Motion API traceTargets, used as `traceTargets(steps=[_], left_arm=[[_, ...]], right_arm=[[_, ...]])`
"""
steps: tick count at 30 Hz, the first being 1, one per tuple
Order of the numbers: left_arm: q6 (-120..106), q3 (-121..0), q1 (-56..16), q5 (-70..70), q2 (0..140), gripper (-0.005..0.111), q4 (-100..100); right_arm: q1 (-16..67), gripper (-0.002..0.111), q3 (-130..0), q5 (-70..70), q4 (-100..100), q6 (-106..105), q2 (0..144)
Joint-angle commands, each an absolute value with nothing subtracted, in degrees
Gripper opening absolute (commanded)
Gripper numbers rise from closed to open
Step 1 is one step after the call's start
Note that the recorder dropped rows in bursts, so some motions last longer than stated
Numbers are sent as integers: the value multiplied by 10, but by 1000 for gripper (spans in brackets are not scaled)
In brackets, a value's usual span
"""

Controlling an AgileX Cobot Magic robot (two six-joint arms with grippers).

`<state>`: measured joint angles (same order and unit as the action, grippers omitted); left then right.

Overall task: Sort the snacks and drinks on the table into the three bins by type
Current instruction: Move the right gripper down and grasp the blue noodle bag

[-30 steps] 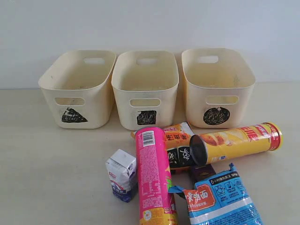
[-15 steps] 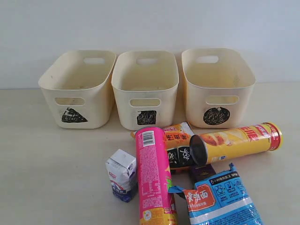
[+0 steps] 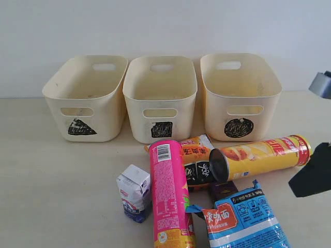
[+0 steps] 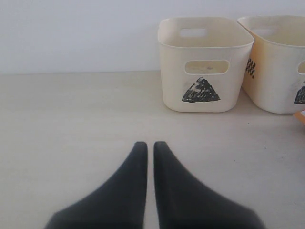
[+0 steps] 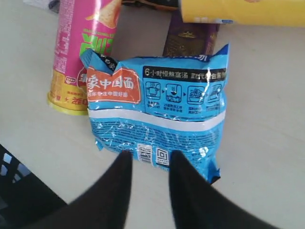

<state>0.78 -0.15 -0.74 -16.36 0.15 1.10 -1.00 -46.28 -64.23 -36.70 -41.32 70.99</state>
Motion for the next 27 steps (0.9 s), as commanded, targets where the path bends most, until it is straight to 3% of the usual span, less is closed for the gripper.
traceTargets(steps=[1, 3, 10, 27], left_arm=[[6, 0, -5, -159, 0, 4, 9], [6, 0, -5, -161, 0, 4, 9], [6, 0, -5, -161, 0, 4, 9], [6, 0, -5, -159, 0, 4, 9]], right_arm=[[-12, 77, -437, -626, -387, -425, 758], [0, 83, -423, -617, -387, -442, 776], [53, 83, -410, -489, -385, -475, 859], [54, 83, -410, -485, -460, -540, 965]])
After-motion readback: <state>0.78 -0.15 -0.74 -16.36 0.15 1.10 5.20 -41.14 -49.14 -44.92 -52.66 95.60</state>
